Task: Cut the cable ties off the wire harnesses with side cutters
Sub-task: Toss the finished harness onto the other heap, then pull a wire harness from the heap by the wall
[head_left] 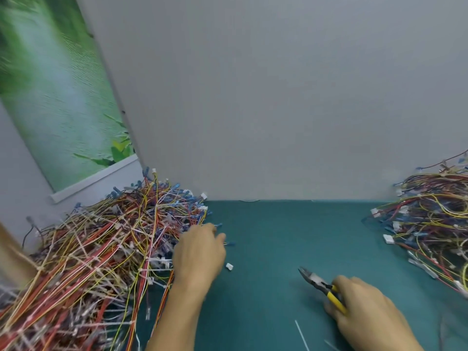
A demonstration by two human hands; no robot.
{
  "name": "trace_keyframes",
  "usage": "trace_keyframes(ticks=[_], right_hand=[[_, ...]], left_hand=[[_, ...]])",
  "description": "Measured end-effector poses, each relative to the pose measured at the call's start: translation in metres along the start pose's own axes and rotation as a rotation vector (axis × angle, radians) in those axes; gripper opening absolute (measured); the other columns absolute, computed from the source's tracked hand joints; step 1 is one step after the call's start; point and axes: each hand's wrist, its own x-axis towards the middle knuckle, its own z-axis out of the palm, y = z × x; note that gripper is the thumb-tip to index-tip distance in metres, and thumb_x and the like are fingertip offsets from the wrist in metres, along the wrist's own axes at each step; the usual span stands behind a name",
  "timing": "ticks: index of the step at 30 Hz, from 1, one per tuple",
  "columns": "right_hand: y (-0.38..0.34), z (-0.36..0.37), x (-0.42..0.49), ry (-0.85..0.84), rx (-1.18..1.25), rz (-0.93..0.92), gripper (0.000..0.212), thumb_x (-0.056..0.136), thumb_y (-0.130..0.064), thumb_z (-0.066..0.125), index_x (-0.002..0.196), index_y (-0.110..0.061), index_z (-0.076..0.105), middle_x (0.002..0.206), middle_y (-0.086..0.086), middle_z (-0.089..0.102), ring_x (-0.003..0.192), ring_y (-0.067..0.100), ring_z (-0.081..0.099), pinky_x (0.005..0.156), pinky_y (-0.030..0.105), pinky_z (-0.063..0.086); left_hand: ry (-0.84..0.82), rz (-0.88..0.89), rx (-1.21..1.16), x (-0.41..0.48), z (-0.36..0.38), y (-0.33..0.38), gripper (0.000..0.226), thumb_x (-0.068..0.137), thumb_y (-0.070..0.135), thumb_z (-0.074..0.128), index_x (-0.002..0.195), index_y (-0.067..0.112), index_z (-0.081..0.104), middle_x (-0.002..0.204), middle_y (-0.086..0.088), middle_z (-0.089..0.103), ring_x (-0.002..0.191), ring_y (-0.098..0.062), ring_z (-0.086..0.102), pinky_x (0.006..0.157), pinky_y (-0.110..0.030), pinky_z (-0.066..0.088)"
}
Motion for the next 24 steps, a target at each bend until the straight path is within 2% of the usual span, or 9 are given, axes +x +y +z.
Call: trace_keyframes(ticks=[3, 5, 9, 12, 16, 20, 24], right_hand=[[0.001, 0.001, 0.0, 0.006, 0.001, -0.015, 0.019, 0.091, -0.05, 0.045, 0.093, -0.031, 0.042, 0.094, -0.011, 0.046, 0.1, 0.015, 0.053, 0.08, 0.029, 0.043], [0.001, 0.001, 0.001, 0.004, 0.002, -0.016, 0.019, 0.091, -0.05, 0.046, 0.095, -0.031, 0.043, 0.094, -0.012, 0.046, 0.1, 0.015, 0.052, 0.08, 0.029, 0.043], [0.001, 0.001, 0.002, -0.002, 0.005, -0.021, 0.02, 0.091, -0.052, 0.046, 0.096, -0.033, 0.043, 0.095, -0.012, 0.046, 0.099, 0.014, 0.051, 0.081, 0.027, 0.042], [0.001, 0.002, 0.002, -0.003, 0.002, -0.028, 0.022, 0.091, -0.053, 0.045, 0.097, -0.032, 0.042, 0.1, -0.012, 0.047, 0.102, 0.014, 0.051, 0.083, 0.027, 0.043], [0.001, 0.001, 0.002, -0.011, -0.002, -0.029, 0.023, 0.091, -0.053, 0.046, 0.1, -0.033, 0.043, 0.104, -0.012, 0.048, 0.105, 0.014, 0.051, 0.085, 0.027, 0.043], [0.002, 0.001, 0.004, -0.023, 0.008, -0.032, 0.023, 0.091, -0.053, 0.047, 0.101, -0.033, 0.044, 0.104, -0.012, 0.048, 0.105, 0.014, 0.051, 0.086, 0.027, 0.043], [0.003, 0.002, 0.005, -0.027, 0.003, -0.031, 0.023, 0.09, -0.054, 0.047, 0.1, -0.033, 0.044, 0.103, -0.012, 0.048, 0.104, 0.014, 0.051, 0.086, 0.028, 0.043]], left_hand=[[-0.061, -0.137, 0.053, 0.005, 0.005, -0.016, 0.034, 0.097, 0.036, 0.045, 0.11, 0.012, 0.064, 0.105, -0.008, 0.064, 0.098, -0.028, 0.059, 0.084, -0.041, 0.05], [-0.038, -0.172, 0.066, 0.007, 0.004, -0.022, 0.034, 0.096, 0.036, 0.046, 0.111, 0.011, 0.064, 0.107, -0.011, 0.063, 0.099, -0.03, 0.059, 0.084, -0.042, 0.049], [0.282, -0.247, 0.1, 0.008, -0.014, -0.025, 0.029, 0.092, 0.034, 0.055, 0.114, 0.016, 0.062, 0.115, -0.013, 0.056, 0.108, -0.032, 0.05, 0.088, -0.044, 0.04], [0.383, -0.357, 0.02, 0.006, -0.017, -0.027, 0.033, 0.088, 0.028, 0.06, 0.113, 0.007, 0.052, 0.12, -0.023, 0.045, 0.115, -0.038, 0.039, 0.094, -0.049, 0.032], [0.261, -0.431, -0.05, 0.008, -0.013, -0.033, 0.048, 0.09, 0.021, 0.056, 0.127, -0.003, 0.037, 0.133, -0.028, 0.042, 0.123, -0.042, 0.038, 0.101, -0.048, 0.03], [0.195, -0.445, -0.034, 0.013, -0.009, -0.038, 0.044, 0.093, 0.026, 0.051, 0.127, 0.0, 0.041, 0.13, -0.023, 0.051, 0.12, -0.039, 0.045, 0.097, -0.047, 0.034], [0.167, -0.48, -0.002, 0.021, -0.012, -0.046, 0.044, 0.097, 0.034, 0.044, 0.13, 0.006, 0.042, 0.133, -0.019, 0.05, 0.123, -0.038, 0.04, 0.099, -0.048, 0.03]])
